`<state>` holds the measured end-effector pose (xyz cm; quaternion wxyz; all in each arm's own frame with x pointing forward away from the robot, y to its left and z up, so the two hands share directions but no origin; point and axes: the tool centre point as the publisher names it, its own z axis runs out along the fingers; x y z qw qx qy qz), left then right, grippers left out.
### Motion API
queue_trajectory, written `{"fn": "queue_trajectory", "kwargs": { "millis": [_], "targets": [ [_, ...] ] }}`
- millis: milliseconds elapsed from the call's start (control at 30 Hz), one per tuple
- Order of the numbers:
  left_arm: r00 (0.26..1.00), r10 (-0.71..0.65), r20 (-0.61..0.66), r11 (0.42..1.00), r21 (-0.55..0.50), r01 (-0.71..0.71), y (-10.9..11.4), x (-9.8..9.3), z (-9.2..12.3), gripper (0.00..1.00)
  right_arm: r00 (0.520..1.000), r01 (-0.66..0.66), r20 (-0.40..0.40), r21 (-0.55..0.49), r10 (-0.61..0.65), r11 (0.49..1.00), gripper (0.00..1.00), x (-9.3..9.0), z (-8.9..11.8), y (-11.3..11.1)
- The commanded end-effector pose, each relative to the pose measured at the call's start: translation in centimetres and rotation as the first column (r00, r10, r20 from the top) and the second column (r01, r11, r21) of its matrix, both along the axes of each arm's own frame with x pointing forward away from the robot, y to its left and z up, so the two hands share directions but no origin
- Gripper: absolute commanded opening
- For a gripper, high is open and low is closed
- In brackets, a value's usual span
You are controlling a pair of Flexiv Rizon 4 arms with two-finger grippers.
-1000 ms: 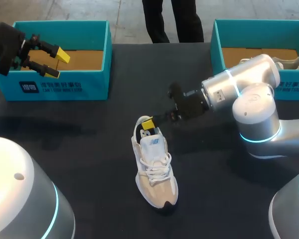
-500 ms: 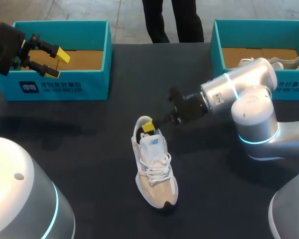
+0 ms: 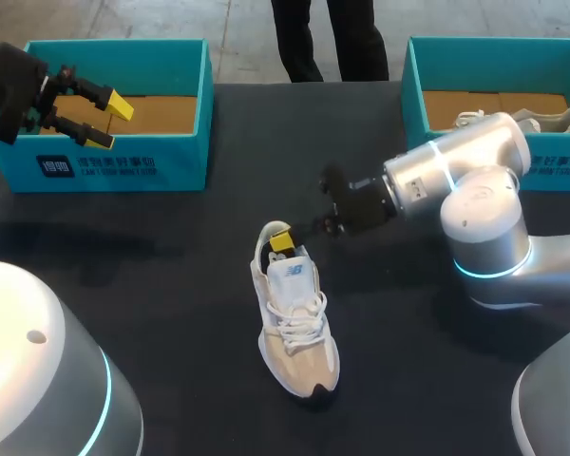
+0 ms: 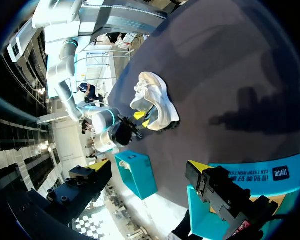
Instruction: Take the shoe out of the shoebox, open the shoe tongue, remove and reinsert the insole, then place the shoe into the shoebox
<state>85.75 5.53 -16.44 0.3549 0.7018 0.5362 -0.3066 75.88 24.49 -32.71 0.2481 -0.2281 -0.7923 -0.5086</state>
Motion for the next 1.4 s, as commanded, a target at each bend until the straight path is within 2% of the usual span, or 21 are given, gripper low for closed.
{"fn": "queue_trajectory", "kwargs": {
  "millis": [33,400,633,767,800,867,967,1200,1333,1400],
  "targets": [
    [1.000,0.001,0.001,1.000,0.002,-0.001,0.0,-0.1,0.0,1.00,1.000,0.000,0.013,-0.018,0.000,1.000,0.50,0.1,1.0,0.0],
    [1.000,0.001,0.001,1.000,0.002,-0.001,0.0,-0.1,0.0,1.00,0.998,0.007,0.067,-0.043,-0.004,0.999,0.42,0.8,3.1,0.2],
    [1.000,0.001,0.001,1.000,0.002,-0.001,0.0,-0.1,0.0,1.00,0.993,0.067,0.098,-0.084,-0.059,0.994,0.39,0.0,4.3,0.1],
    [1.000,0.001,0.001,1.000,0.002,-0.001,0.0,-0.1,0.0,1.00,0.989,0.115,0.103,-0.118,-0.103,0.986,0.26,-1.1,4.6,-0.2],
    [1.000,0.001,0.001,1.000,0.002,-0.001,0.0,-0.1,0.0,1.00,0.987,0.134,0.102,-0.137,-0.121,0.981,0.20,-1.5,4.7,-0.3],
    [1.000,0.001,0.001,1.000,0.002,-0.001,0.0,-0.1,0.0,1.00,0.984,0.163,0.103,-0.160,-0.148,0.973,0.00,-2.1,4.9,-0.5],
    [1.000,0.001,0.001,1.000,0.002,-0.001,0.0,-0.1,0.0,1.00,0.977,0.203,0.107,-0.198,-0.185,0.959,0.00,-3.0,5.2,-0.6],
    [1.000,0.001,0.001,1.000,0.002,-0.001,0.0,-0.1,0.0,1.00,0.947,0.317,0.069,-0.331,-0.312,0.889,0.00,-4.0,6.0,-0.7],
    [1.000,0.001,0.001,1.000,0.002,-0.001,0.0,-0.1,0.0,1.00,0.908,0.401,0.068,-0.423,-0.413,0.813,0.00,-4.1,6.4,-0.6],
    [1.000,0.001,0.001,1.000,0.002,-0.001,0.0,-0.1,0.0,1.00,0.883,0.439,0.083,-0.492,-0.461,0.752,0.00,-4.1,6.4,-0.7]
  ]
}}
